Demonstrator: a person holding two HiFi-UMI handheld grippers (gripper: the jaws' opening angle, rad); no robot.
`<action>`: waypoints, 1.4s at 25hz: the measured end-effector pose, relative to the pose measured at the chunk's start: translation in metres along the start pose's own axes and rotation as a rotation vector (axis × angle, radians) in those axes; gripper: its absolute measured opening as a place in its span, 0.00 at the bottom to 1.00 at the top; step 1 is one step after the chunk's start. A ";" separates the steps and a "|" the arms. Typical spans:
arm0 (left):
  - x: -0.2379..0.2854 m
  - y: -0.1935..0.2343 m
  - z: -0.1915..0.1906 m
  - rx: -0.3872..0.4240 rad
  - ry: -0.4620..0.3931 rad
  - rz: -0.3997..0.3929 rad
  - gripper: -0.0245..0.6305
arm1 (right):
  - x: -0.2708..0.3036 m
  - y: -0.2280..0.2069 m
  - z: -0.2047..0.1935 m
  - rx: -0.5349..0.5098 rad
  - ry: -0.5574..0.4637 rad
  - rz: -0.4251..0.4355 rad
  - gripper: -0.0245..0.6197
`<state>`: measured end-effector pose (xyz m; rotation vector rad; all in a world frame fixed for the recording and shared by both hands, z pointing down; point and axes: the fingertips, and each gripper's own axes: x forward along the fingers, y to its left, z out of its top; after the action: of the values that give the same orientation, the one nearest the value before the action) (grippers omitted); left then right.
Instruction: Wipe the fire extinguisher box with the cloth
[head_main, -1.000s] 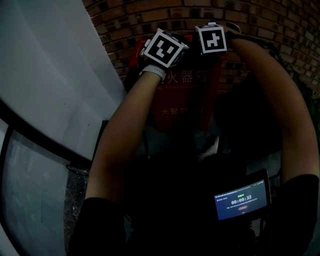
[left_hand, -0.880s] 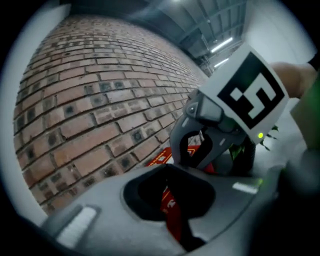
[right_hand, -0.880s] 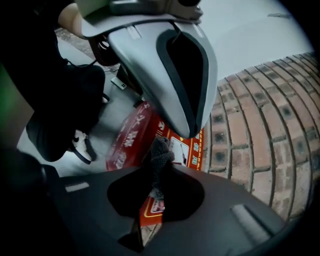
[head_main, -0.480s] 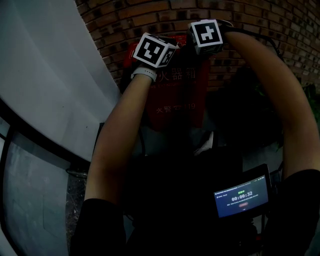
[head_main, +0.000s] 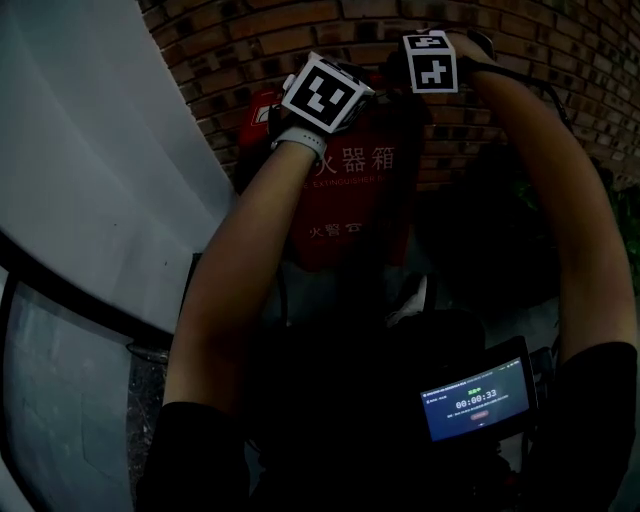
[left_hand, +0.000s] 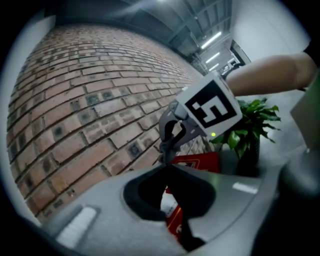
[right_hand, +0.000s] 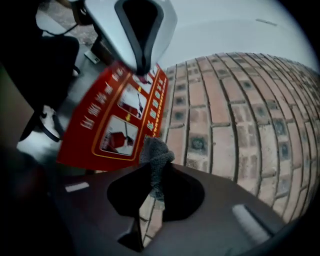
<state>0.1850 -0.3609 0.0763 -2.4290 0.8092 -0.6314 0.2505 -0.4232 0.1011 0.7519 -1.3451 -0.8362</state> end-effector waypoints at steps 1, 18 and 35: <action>0.005 0.006 0.000 0.032 0.001 0.027 0.04 | 0.010 -0.004 -0.005 -0.001 0.012 -0.019 0.10; 0.029 0.009 -0.026 0.084 0.080 0.023 0.04 | 0.048 0.030 0.010 0.018 -0.062 0.084 0.09; -0.034 -0.048 -0.031 0.023 0.054 -0.006 0.04 | -0.055 0.109 0.037 0.055 -0.076 0.309 0.09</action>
<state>0.1625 -0.3150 0.1188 -2.4036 0.8117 -0.7072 0.2205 -0.3195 0.1689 0.5399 -1.5112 -0.5886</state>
